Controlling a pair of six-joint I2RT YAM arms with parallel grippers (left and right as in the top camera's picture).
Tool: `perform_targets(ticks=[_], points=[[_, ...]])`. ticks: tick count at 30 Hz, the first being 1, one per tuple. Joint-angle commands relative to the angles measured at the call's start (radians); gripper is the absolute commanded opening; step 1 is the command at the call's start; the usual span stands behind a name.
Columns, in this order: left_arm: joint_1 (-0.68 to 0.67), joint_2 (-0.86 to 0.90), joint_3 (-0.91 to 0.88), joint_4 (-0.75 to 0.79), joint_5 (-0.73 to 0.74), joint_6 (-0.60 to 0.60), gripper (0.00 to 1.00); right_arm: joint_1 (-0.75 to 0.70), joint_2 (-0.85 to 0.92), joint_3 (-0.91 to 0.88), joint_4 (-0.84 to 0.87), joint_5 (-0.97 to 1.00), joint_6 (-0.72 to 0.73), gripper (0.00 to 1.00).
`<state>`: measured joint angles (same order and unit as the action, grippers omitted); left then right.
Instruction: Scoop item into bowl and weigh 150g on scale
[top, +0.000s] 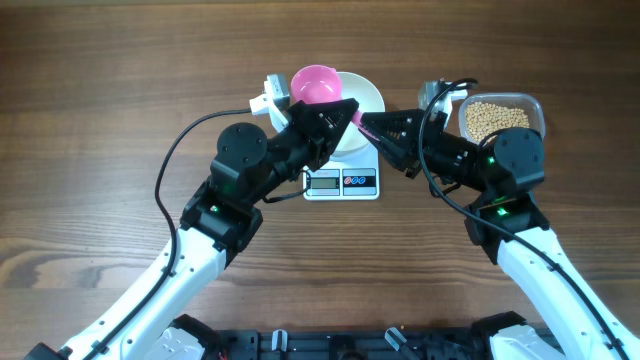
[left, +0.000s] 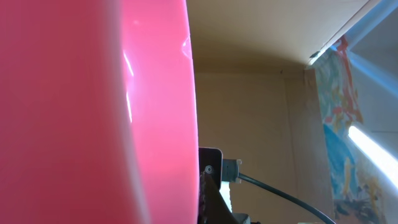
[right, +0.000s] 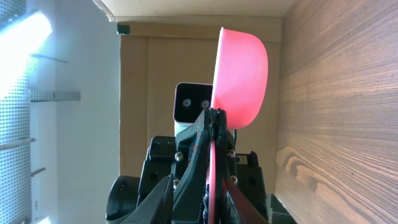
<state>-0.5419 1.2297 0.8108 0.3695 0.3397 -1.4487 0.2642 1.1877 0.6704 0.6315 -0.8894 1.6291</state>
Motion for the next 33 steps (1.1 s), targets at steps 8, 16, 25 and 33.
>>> perform_targets(ticks=[8, 16, 25, 33], points=[[-0.006, -0.006, 0.008, 0.004, -0.016, 0.023, 0.04, 0.007, 0.002, 0.012, 0.002, -0.01, -0.005, 0.25], [-0.014, -0.006, 0.008, 0.004, -0.016, 0.023, 0.04, 0.007, 0.002, 0.012, 0.002, -0.012, -0.001, 0.24], [-0.027, -0.006, 0.008, 0.003, -0.043, 0.024, 0.04, 0.007, 0.002, 0.012, 0.002, -0.02, 0.023, 0.22], [-0.027, -0.006, 0.008, 0.004, -0.062, 0.024, 0.04, 0.007, 0.002, 0.012, 0.002, -0.031, 0.024, 0.2]])
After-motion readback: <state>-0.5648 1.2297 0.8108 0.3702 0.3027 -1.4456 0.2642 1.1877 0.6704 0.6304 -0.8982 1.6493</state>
